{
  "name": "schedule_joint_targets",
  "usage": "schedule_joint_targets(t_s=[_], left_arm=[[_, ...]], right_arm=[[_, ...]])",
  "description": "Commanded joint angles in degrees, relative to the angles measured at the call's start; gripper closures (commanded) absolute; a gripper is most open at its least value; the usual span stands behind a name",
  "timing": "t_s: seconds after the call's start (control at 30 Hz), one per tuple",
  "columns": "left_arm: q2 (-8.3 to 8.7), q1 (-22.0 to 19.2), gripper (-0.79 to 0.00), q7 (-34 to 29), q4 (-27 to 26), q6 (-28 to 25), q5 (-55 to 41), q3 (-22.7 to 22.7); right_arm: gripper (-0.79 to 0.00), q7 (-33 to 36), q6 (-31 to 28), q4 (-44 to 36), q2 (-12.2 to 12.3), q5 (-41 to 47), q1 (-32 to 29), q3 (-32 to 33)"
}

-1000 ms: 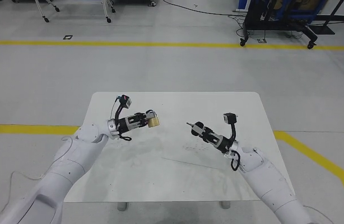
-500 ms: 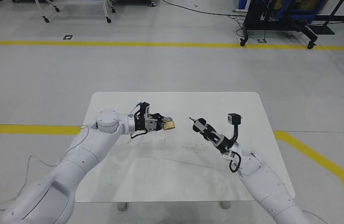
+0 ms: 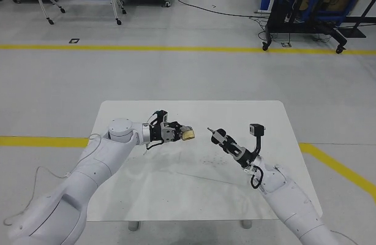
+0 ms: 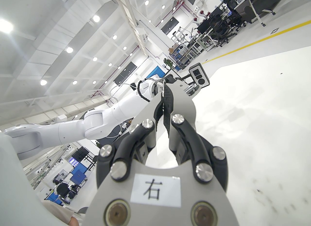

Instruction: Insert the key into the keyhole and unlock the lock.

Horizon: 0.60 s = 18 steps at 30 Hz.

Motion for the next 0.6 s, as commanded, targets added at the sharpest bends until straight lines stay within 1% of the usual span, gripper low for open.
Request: schedule_joint_targets(t_s=[0.0,0.03,0.1,0.17,0.23,0.3,0.37,0.4,0.47,0.5,0.57], left_arm=[[0.0,0.69,0.0,0.99,-0.07,0.92,0.79,0.28],[0.0,0.81,0.0,1.83,-0.31,2.31,2.1,0.59],[-0.17,0.62,0.0,3.31,-1.12,4.64,3.6,0.81],[-0.54,0.04,0.0,3.05,-1.75,6.81,3.61,0.82],[-1.22,-0.96,0.0,3.72,-1.62,9.1,4.81,1.57],[-2.23,-2.11,0.0,4.15,-1.02,10.87,5.56,2.53],[-3.48,-3.1,0.0,4.52,-0.21,11.29,5.73,3.45],[-4.14,-3.6,0.0,4.77,0.46,11.37,5.48,3.78],[-5.54,-4.31,0.0,5.05,2.02,11.48,4.27,4.26],[-6.22,-4.58,0.0,4.89,2.93,11.29,3.53,4.42],[-7.45,-4.76,0.0,2.77,4.92,9.92,1.59,4.52]], right_arm=[[0.0,-0.12,0.23,-0.1,0.0,-0.06,0.0,0.07],[0.0,-1.05,1.78,-0.23,0.11,-2.56,0.48,1.07],[0.0,-4.6,7.74,-2.33,0.28,-13.89,0.88,2.48],[0.0,-7.43,8.81,-5.36,0.43,-23.13,0.21,2.96],[0.0,-11.17,6.56,-7.57,0.79,-33.03,-0.97,4.15],[0.0,-14.21,6.24,-8.82,1.21,-42.66,-2.23,5.58],[0.0,-16.96,10.08,-10.52,1.55,-52.33,-3.81,6.76],[0.0,-18.58,11.62,-11.61,1.65,-55.65,-4.84,7.05],[0.0,-21.87,12.72,-13.7,1.99,-60.54,-7.07,8.08],[0.0,-23.6,12.7,-14.66,2.18,-61.76,-8.41,8.84],[0.0,-23.6,12.7,-14.66,2.18,-61.76,-8.41,8.84]])
